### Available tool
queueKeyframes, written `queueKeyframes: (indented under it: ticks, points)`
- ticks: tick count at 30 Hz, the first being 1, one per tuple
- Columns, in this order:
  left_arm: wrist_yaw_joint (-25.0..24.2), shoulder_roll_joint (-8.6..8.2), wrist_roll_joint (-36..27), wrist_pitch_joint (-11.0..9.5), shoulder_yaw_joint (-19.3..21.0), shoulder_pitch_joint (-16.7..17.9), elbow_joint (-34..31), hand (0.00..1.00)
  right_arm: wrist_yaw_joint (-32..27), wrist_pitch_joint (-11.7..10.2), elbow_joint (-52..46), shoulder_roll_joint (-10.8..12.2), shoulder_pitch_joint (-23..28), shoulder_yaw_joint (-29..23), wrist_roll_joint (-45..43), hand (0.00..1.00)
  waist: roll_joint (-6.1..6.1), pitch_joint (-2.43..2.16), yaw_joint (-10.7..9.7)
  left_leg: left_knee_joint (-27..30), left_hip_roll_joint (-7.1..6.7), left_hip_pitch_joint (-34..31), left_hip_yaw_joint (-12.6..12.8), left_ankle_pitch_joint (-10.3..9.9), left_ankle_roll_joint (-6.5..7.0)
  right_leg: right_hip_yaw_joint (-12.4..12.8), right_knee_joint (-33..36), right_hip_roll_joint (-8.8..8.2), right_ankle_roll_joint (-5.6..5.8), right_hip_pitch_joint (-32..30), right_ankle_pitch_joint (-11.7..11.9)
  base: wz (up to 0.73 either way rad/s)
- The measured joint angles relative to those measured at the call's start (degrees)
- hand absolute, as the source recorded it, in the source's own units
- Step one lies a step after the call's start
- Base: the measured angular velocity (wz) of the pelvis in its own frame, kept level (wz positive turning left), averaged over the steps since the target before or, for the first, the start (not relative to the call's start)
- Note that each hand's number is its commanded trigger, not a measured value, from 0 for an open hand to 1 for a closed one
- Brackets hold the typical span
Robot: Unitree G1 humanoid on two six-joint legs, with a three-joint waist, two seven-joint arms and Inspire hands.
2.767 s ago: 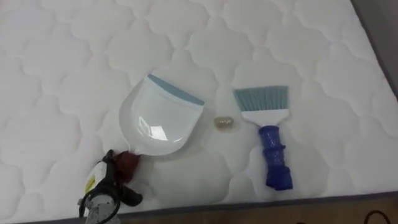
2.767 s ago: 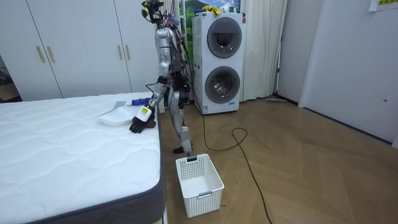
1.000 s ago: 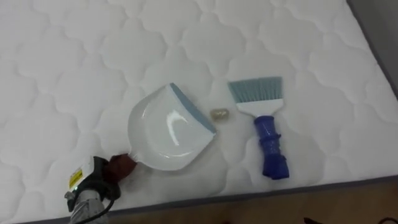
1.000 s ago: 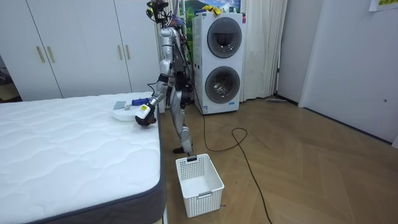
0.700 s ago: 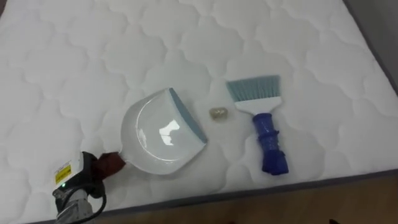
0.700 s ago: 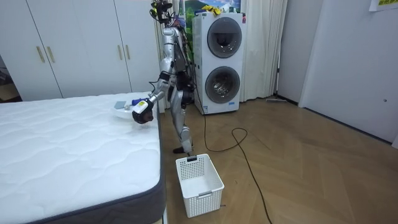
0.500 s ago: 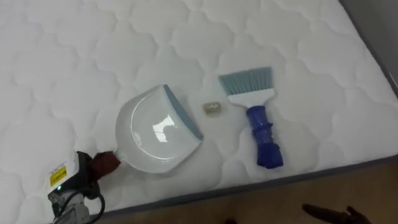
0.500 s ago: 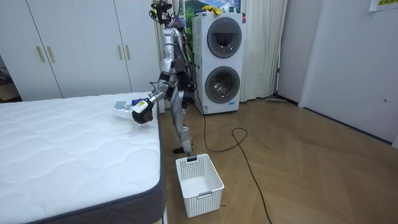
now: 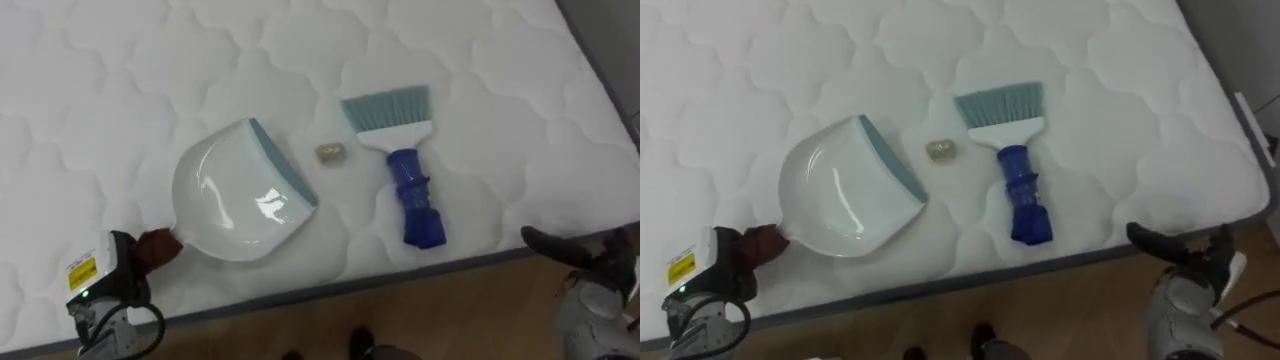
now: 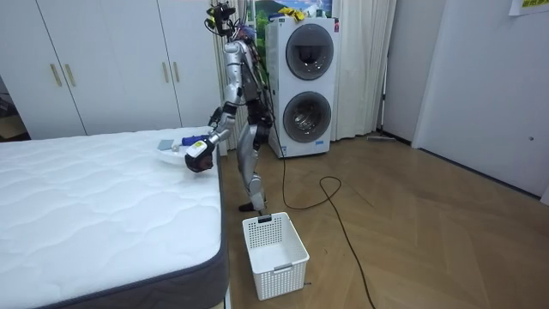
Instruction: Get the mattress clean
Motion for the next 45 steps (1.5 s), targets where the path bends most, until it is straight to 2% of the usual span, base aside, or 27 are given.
queueKeyframes:
  ticks: [5,9,14,18,20,23,26,29,32,39,43,45]
  points:
    - [-5.83,-0.18,-2.53,0.61,-0.45,-0.97,0.01,1.00,-2.68,-0.72,-6.04,0.23,-1.04,1.84,-8.69,0.00,0.00,-0.04,0.00,0.68,-0.05,-1.81,-0.15,0.01,0.00,0.11,0.70,-0.13,-0.08,-1.71,-0.04,0.01]
    - [-9.82,-0.16,-3.70,1.10,-0.24,-1.51,0.01,1.00,-3.50,-1.50,-7.61,0.15,-2.19,3.88,-11.84,0.00,-0.03,-0.02,0.47,0.93,-0.01,-1.51,-0.02,0.01,0.00,0.10,0.65,-0.20,-0.07,-1.34,-0.05,0.00]
    - [-16.90,0.34,-7.84,1.23,-0.24,-2.31,0.00,1.00,-4.96,-2.36,-7.66,0.17,-3.39,7.41,-18.80,0.00,-0.04,0.00,1.12,1.16,0.12,-1.53,-0.08,0.01,0.00,-0.24,0.74,-0.22,-0.14,-1.17,-0.09,0.01]
    - [-20.77,0.71,-8.19,1.40,-0.17,-3.47,-0.03,1.00,-5.50,-2.37,-7.67,0.16,-3.53,8.90,-22.73,0.00,-0.10,0.05,1.74,1.41,0.15,-1.91,-0.15,0.00,0.00,-0.29,1.05,-0.26,-0.24,-1.50,-0.25,0.02]
    - [-23.11,1.55,-8.18,1.98,-0.32,-5.05,0.00,1.00,-5.34,-2.37,-7.67,0.18,-4.38,10.77,-22.74,0.00,0.03,0.15,1.68,2.08,0.33,-3.10,-0.27,0.00,0.00,-0.91,1.21,-0.36,-0.36,-2.26,-0.29,0.10]
    - [-25.05,2.30,-8.18,2.25,-1.15,-6.04,0.03,1.00,-4.43,-2.38,-7.67,0.21,-4.67,13.18,-22.70,0.00,0.12,0.30,1.82,2.23,0.49,-3.39,-0.32,0.00,-0.01,-1.18,1.02,-0.29,-0.46,-2.29,-0.22,0.04]
    - [-25.97,2.38,-8.17,2.36,-1.88,-6.68,-0.07,1.00,-3.94,-2.42,-7.67,0.23,-4.88,15.34,-22.64,0.00,0.64,0.76,2.11,2.19,0.52,-3.56,-0.32,0.00,-0.01,-1.50,0.88,-0.35,-0.46,-2.33,-0.23,0.02]
    - [-27.65,2.40,-8.15,2.41,-2.20,-7.94,-0.18,1.00,-3.26,-2.41,-7.68,0.24,-4.94,16.72,-22.24,0.00,0.96,0.97,3.20,2.19,0.56,-4.17,-0.31,-0.01,-0.01,-1.69,0.92,-0.40,-0.48,-2.92,-0.24,0.01]
    - [-29.15,2.50,-8.09,2.43,-2.37,-8.46,-0.57,1.00,-2.00,-2.44,-8.21,0.40,-5.20,18.16,-22.11,0.00,1.22,1.12,3.42,2.20,0.55,-4.38,-0.38,-0.01,-0.01,-2.09,0.99,-0.53,-0.60,-2.99,-0.44,0.07]
    - [-31.46,2.75,-8.07,2.27,-2.46,-9.33,-1.42,1.00,0.41,-2.99,-8.31,0.77,-6.64,19.98,-21.75,0.00,1.95,1.51,4.58,2.26,0.80,-4.90,-0.37,0.00,-0.01,-2.83,0.54,-0.50,-0.64,-2.96,-0.49,0.04]
    - [-31.86,2.71,-7.95,2.29,-2.75,-9.39,-2.76,1.00,1.73,-3.19,-8.00,0.83,-7.39,20.73,-21.59,0.00,2.71,1.96,4.98,2.43,0.82,-5.35,-0.38,-0.01,-0.01,-3.15,0.62,-0.61,-0.64,-3.15,-0.49,0.04]
    - [-31.81,2.71,-8.00,2.29,-3.04,-9.39,-2.99,1.00,2.65,-3.22,-7.98,0.84,-7.45,20.83,-21.28,0.00,2.86,2.01,5.05,2.43,0.82,-5.43,-0.38,0.00,-0.01,-3.17,0.64,-0.62,-0.64,-3.20,-0.50,0.00]
